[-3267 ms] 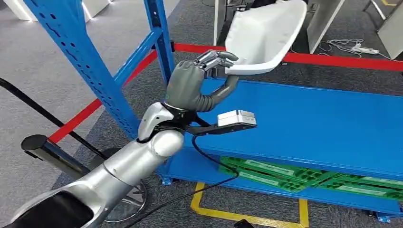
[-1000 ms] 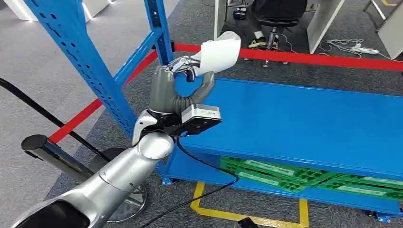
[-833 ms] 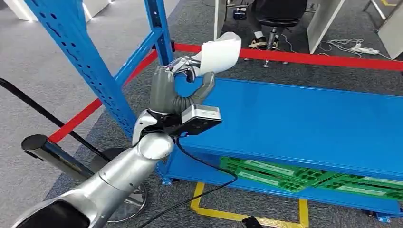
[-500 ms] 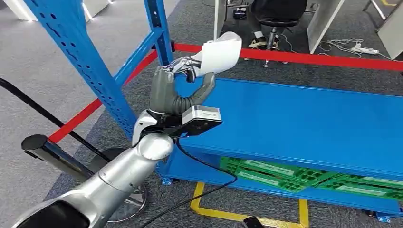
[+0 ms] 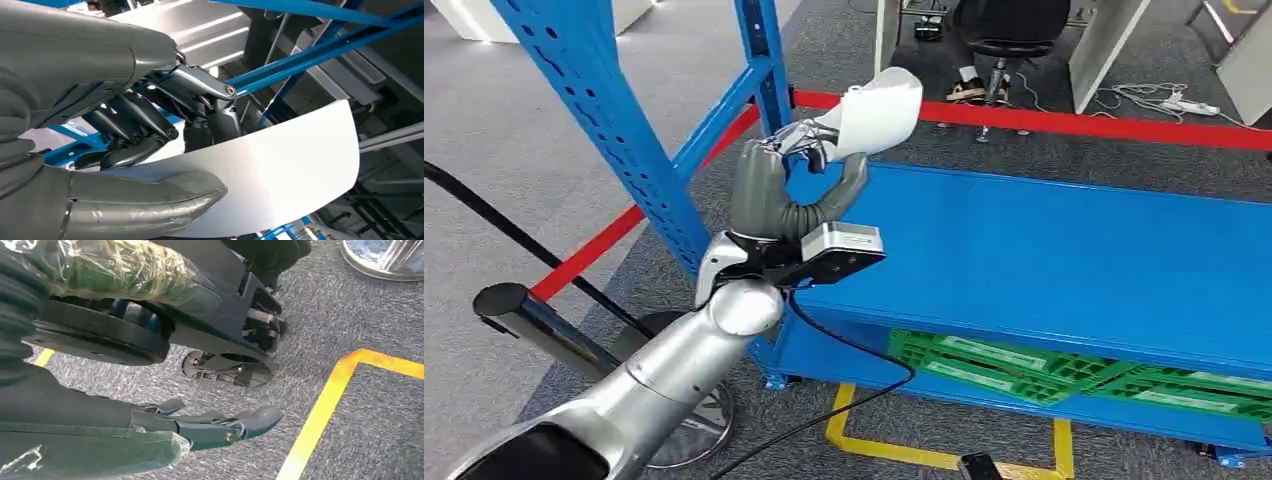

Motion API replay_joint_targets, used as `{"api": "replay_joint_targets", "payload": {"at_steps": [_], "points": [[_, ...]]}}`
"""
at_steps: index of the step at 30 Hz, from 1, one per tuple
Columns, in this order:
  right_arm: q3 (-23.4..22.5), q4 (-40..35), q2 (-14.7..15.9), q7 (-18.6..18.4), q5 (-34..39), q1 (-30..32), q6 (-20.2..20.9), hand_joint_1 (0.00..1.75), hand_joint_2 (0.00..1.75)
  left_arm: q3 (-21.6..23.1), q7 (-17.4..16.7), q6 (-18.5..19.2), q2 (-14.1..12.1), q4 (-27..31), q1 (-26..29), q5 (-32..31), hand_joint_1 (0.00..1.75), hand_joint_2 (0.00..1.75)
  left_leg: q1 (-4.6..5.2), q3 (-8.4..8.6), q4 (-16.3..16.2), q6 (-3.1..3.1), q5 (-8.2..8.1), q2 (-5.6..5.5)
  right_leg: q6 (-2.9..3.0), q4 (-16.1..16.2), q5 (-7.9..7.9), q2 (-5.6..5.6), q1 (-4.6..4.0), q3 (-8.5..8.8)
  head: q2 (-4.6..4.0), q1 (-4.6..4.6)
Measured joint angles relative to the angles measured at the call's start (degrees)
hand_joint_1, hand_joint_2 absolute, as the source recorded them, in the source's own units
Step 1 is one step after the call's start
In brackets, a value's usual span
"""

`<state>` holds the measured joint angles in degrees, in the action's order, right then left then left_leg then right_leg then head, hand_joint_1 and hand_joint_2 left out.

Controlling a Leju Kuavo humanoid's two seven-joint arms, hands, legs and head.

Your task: Take the parts from the cabinet and place them on the table.

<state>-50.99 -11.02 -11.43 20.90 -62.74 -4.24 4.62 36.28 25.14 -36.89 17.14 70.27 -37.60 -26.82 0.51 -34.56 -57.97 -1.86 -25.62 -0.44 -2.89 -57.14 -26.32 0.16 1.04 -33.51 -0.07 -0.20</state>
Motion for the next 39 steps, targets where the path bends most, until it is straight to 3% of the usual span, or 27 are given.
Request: {"api": "replay_joint_targets", "payload": {"at_steps": [1, 2, 5, 6, 7, 8, 10, 11, 12, 13, 15, 17, 18, 20, 21, 22, 23, 26, 27, 31, 32, 33, 35, 36, 37, 38, 39], "points": [[0.0, 0.0, 0.0, -0.7, -0.9, 0.0, -0.5, 0.0, 1.75, 0.0, 0.0, 0.0, 0.1, 0.3, 0.1, 0.0, 1.75, 1.75, -0.78, 0.66, 1.1, -0.23, 0.65, 0.12, -0.11, -0.3, -0.4, 0.01, 0.05, -0.56, 0.0, 0.09], [0.0, 0.0, 0.0, -1.3, -1.7, 0.1, -1.0, 0.0, 1.75, 0.0, 0.0, 0.1, 0.2, 0.3, 0.0, 0.0, 1.75, 1.75, -0.78, 0.92, 1.5, -0.47, 0.75, 0.18, -0.17, -1.7, -1.59, -0.05, -0.13, -0.96, 0.0, 0.15], [0.4, 0.0, 0.0, -3.5, -3.4, 0.3, -2.3, 0.0, 1.75, 0.0, 0.0, 0.2, 0.4, 0.3, 0.3, 0.0, 1.75, 1.75, -0.84, 0.88, 1.5, -0.59, 0.71, 0.18, -0.74, -15.0, -7.67, -0.02, 0.2, -7.28, 0.0, 0.33], [0.6, 0.0, 0.0, -4.1, -3.8, 0.4, -2.6, 0.0, 1.75, 0.0, 0.0, 0.2, 0.4, 0.2, 0.5, 0.0, 1.75, 1.75, -0.87, 0.88, 1.4, -0.53, 0.67, 0.18, -0.98, -17.5, -8.17, -0.03, 0.23, -8.66, 0.0, 0.42], [0.7, 0.0, 0.0, -4.6, -4.0, 0.5, -2.6, 0.0, 1.75, 0.1, 0.0, 0.2, 0.4, 0.2, 0.8, 0.2, 1.75, 1.75, -0.96, 0.94, 1.4, -0.41, 0.59, 0.17, -1.2, -17.1, -7.14, -0.05, 0.39, -8.66, 0.0, 0.39], [0.7, 0.0, 0.0, -4.9, -4.1, 0.5, -2.6, 0.0, 1.75, 0.2, 0.0, 0.2, 0.4, 0.2, 0.9, 0.4, 1.75, 1.75, -1.08, 0.99, 1.3, -0.2, 0.46, 0.14, -1.38, -14.2, -5.02, -0.09, 0.58, -7.39, 0.0, 0.39], [0.8, 0.0, 0.0, -5.2, -4.1, 0.4, -2.7, 0.0, 1.75, 0.2, 0.0, 0.1, 0.5, 0.3, 0.9, 0.5, 1.75, 1.75, -1.53, 1.16, 0.7, 0.57, -0.05, 0.08, -1.95, -3.3, 0.46, -0.31, 1.13, -2.01, 0.0, 0.4], [0.8, 0.0, 0.0, -5.4, -4.1, 0.3, -2.7, 0.0, 1.75, 0.2, 0.0, -0.1, 0.6, 0.3, 0.9, 0.5, 1.75, 1.75, -1.36, 1.01, 0.4, 1.13, -0.37, 0.03, -2.41, -1.0, -0.5, -0.17, 1.13, -0.71, 0.0, 0.48], [1.0, 0.1, -0.2, -5.4, -4.2, 0.3, -2.8, 0.0, 1.75, 0.2, 0.0, -0.3, 0.7, 0.3, 0.9, 0.4, 1.75, 1.75, -1.0, 0.6, -0.3, 1.46, -0.51, -0.01, -1.32, -0.6, -0.3, 0.29, 0.97, -0.22, 0.0, 0.83], [1.0, 0.1, -0.2, -5.6, -4.2, 0.4, -3.0, 0.0, 1.75, 0.3, 0.0, -0.4, 0.7, 0.3, 1.0, 0.3, 1.75, 1.75, -0.89, 0.57, -0.2, 1.68, -0.36, -0.02, -0.72, -1.0, -0.38, 0.27, 0.97, -0.44, 0.0, 0.4], [1.0, 0.1, -0.2, -5.7, -4.2, 0.5, -3.5, 0.0, 1.75, 0.4, 0.0, -0.8, 0.8, 0.4, 1.1, 0.0, 1.75, 1.75, -1.16, 0.72, -0.2, 1.82, -0.45, 0.0, 0.01, -1.3, -0.63, 0.43, 0.68, -0.52, 0.0, 0.37], [1.0, 0.1, -0.2, -5.7, -4.2, 0.4, -3.6, 0.0, 1.75, 0.4, 0.0, -1.1, 0.8, 0.6, 1.1, -0.3, 1.75, 1.75, -1.32, 0.22, -1.8, 2.4, -2.1, 0.08, 1.01, -1.2, -0.59, 0.36, 0.84, -0.36, 0.0, 0.16], [1.0, 0.1, -0.2, -5.7, -4.2, 0.3, -3.6, 0.0, 1.75, 0.5, 0.1, -1.1, 0.9, 0.6, 1.0, -0.5, 1.75, 1.75, -1.31, -1.22, -4.9, 2.51, -4.05, 0.08, 1.28, -1.2, -0.62, 0.31, 0.77, -0.35, 0.0, 0.09], [1.0, 0.1, -0.2, -5.7, -4.2, 0.4, -3.6, 0.0, 1.75, 0.5, 0.1, -1.2, 0.7, 0.6, 1.2, -0.7, 1.75, 1.75, -1.31, -5.88, -14.8, 2.55, -8.34, 0.08, 1.53, -1.2, -0.71, 0.2, 0.55, -0.35, 0.0, 0.13], [1.0, 0.1, -0.2, -5.7, -4.2, 0.4, -3.6, 0.0, 1.75, 0.5, 0.1, -1.3, 0.7, 0.6, 1.4, -0.8, 1.75, 1.75, -1.29, -7.42, -17.8, 2.43, -9.1, 0.08, 1.55, -1.3, -0.73, 0.2, 0.43, -0.34, 0.0, 0.13], [1.0, 0.1, -0.2, -5.8, -4.2, 0.5, -3.6, 0.0, 1.75, 0.5, 0.0, -1.4, 0.7, 0.6, 1.5, -0.8, 1.75, 1.75, -1.26, -7.91, -18.4, 2.25, -8.6, 0.08, 1.6, -1.3, -0.71, 0.22, 0.31, -0.29, 0.0, 0.11], [1.0, 0.1, -0.2, -5.8, -4.2, 0.4, -3.6, 0.0, 1.75, 0.5, 0.0, -1.5, 0.7, 0.6, 1.6, -0.8, 1.75, 1.75, -1.19, -7.15, -16.5, 1.86, -6.61, 0.08, 1.61, -1.3, -0.72, 0.31, 0.15, -0.2, 0.0, 0.11], [1.0, 0.1, -0.2, -5.9, -4.2, 0.3, -3.6, 0.0, 1.75, 0.6, 0.0, -1.7, 0.8, 0.8, 1.5, -0.9, 1.75, 1.75, -0.44, -1.34, -3.4, 0.0, 0.67, 0.05, 1.59, -1.2, -0.84, 0.49, -0.08, 0.15, 0.0, 0.13], [1.0, 0.2, -0.2, -5.9, -4.2, 0.3, -3.6, 0.0, 1.75, 0.6, 0.0, -1.8, 0.8, 0.9, 1.4, -1.0, 1.75, 1.75, -0.25, -0.77, -2.3, -0.23, 0.22, 0.11, 1.38, -1.4, -0.93, 0.51, -0.49, -0.05, 0.0, 0.26], [1.0, 0.2, -0.2, -6.0, -4.2, 0.3, -3.6, 0.0, 1.75, 0.7, 0.0, -2.3, 0.9, 0.9, 1.5, -1.0, 1.75, 1.75, -0.44, -0.64, -0.7, -0.16, 0.08, 0.04, 0.32, -1.0, -0.6, 0.19, -0.48, -0.3, 0.0, 0.11], [1.0, 0.2, -0.2, -6.0, -4.2, 0.3, -3.6, 0.0, 1.75, 0.8, 0.0, -2.3, 1.0, 1.0, 1.5, -1.0, 1.75, 1.75, -0.79, -0.45, -0.2, -0.16, 0.45, 0.14, 0.18, -1.8, -1.68, 0.2, -0.37, -1.04, 0.0, 0.26], [1.0, 0.2, -0.2, -6.0, -4.2, 0.3, -3.6, 0.0, 1.75, 0.9, 0.0, -2.3, 1.2, 1.0, 1.4, -1.0, 1.75, 1.75, -0.82, -0.57, -0.2, -0.42, 0.61, 0.15, 0.08, -4.5, -3.74, 0.15, -0.36, -2.22, 0.0, 0.35], [1.0, 0.2, -0.2, -6.1, -4.2, 0.3, -3.6, 0.0, 1.75, 1.1, 0.0, -2.4, 1.2, 1.0, 1.6, -1.0, 1.75, 1.75, -0.68, -0.77, -0.2, -0.57, 0.72, 0.18, -0.24, -13.6, -8.15, 0.13, -0.28, -5.93, 0.0, 0.29], [1.0, 0.2, -0.2, -6.1, -4.2, 0.4, -3.6, 0.0, 1.75, 1.1, 0.0, -2.4, 1.1, 1.0, 1.8, -1.0, 1.75, 1.75, -0.57, -0.88, -0.2, -0.64, 0.81, 0.24, -0.38, -17.3, -9.55, 0.13, -0.3, -7.54, 0.0, 0.37], [1.0, 0.2, -0.2, -6.1, -4.2, 0.4, -3.6, 0.0, 1.75, 1.1, 0.0, -2.4, 1.1, 1.0, 1.9, -1.0, 1.75, 1.75, -0.51, -0.95, -0.2, -0.64, 0.9, 0.24, -0.41, -18.8, -9.59, 0.13, -0.3, -8.09, 0.0, 0.33], [1.0, 0.2, -0.1, -6.2, -4.2, 0.4, -3.6, 0.0, 1.75, 1.2, 0.0, -2.4, 1.1, 1.0, 2.1, -1.0, 1.75, 1.75, -0.46, -0.98, -0.3, -0.62, 0.97, 0.24, -0.38, -17.2, -8.12, 0.12, -0.3, -7.1, 0.0, 0.33], [1.0, 0.2, -0.2, -6.2, -4.2, 0.4, -3.6, 0.0, 1.75, 1.2, 0.0, -2.4, 1.1, 1.0, 2.1, -1.0, 1.75, 1.75, -0.43, -0.98, -0.3, -0.55, 1.04, 0.23, -0.29, -13.3, -5.9, 0.12, -0.3, -4.97, 0.0, 0.37]]}}
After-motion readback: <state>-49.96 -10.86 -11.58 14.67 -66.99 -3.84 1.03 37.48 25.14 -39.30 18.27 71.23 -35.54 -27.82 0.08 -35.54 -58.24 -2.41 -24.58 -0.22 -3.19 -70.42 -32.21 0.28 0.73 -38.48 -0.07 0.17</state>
